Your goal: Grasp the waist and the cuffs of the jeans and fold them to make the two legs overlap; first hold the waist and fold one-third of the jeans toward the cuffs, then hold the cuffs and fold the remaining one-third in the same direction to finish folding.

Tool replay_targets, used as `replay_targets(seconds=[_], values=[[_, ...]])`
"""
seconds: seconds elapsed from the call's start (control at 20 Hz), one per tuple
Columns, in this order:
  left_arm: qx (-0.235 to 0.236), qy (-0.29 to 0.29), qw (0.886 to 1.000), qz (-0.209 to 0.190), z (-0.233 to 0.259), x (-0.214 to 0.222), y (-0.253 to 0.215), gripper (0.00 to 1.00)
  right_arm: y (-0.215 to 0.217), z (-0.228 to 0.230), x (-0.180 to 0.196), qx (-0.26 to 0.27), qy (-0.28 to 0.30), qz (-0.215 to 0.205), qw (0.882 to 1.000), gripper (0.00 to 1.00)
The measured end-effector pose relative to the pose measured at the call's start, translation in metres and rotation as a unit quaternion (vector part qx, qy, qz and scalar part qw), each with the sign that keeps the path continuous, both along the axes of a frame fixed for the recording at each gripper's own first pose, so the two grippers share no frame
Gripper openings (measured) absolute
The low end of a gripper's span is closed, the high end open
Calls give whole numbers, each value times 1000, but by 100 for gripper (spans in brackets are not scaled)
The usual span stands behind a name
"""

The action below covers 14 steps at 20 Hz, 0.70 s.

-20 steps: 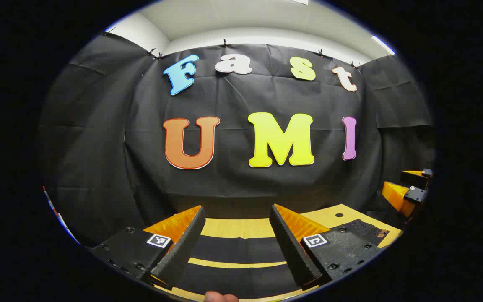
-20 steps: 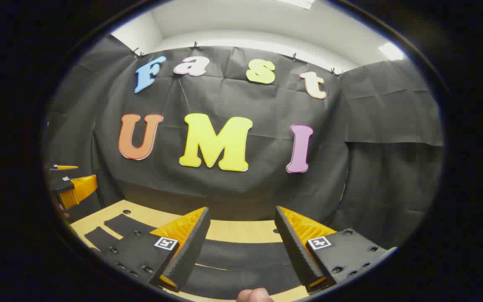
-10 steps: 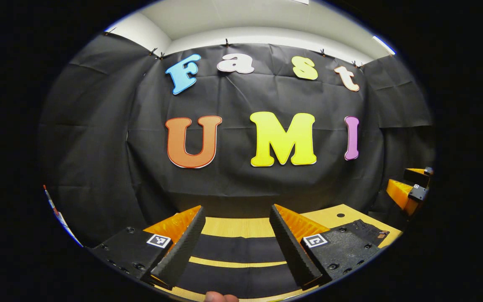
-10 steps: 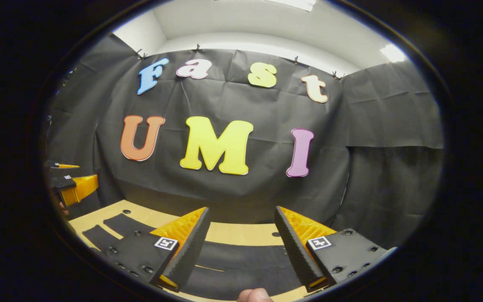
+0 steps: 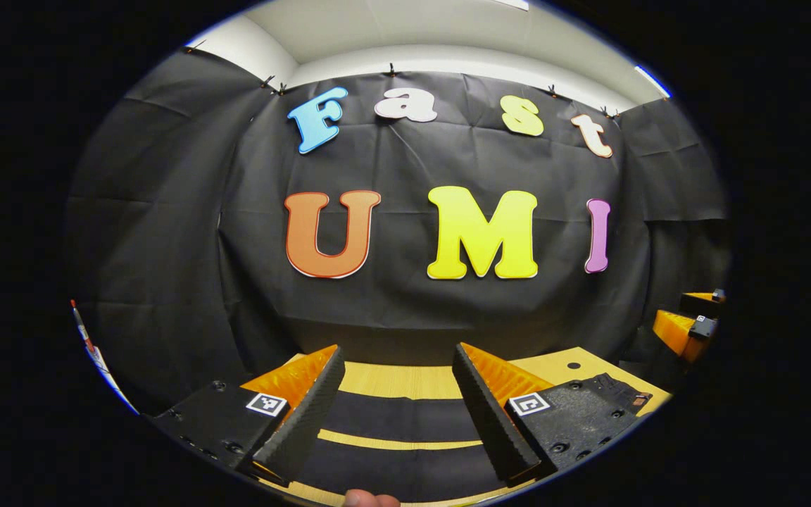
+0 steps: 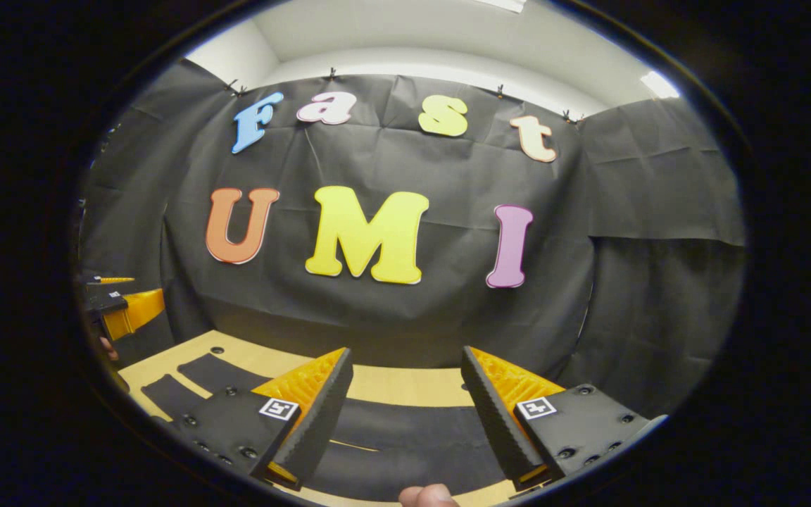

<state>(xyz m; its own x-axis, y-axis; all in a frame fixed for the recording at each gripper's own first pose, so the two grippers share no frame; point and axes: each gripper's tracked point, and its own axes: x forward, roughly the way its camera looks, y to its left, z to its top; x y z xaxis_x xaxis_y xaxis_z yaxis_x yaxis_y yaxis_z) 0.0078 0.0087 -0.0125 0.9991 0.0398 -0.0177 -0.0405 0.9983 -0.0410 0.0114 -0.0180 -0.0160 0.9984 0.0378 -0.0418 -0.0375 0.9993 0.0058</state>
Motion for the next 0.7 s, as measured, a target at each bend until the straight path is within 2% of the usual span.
replay_targets(seconds=[0.2, 0.35, 0.45, 0.55, 0.65, 0.7], values=[[-13, 22, 1000, 13, -17, 4, 18, 99, -25, -14, 13, 1, 26, -8, 1000, 94], [-75, 76, 994, 33, -54, 1, 44, 98, -71, -42, 25, -9, 73, -33, 997, 94], [-136, 122, 981, 71, -90, -4, 71, 99, -107, -67, 25, -2, 115, -47, 992, 96], [-194, 157, 962, 114, -121, -15, 101, 99, -145, -97, 24, 29, 161, -67, 984, 94], [-250, 187, 938, 152, -155, -31, 132, 99, -184, -132, 17, 74, 212, -95, 970, 96], [-273, 200, 927, 163, -169, -38, 140, 99, -201, -151, 15, 103, 239, -113, 959, 97]])
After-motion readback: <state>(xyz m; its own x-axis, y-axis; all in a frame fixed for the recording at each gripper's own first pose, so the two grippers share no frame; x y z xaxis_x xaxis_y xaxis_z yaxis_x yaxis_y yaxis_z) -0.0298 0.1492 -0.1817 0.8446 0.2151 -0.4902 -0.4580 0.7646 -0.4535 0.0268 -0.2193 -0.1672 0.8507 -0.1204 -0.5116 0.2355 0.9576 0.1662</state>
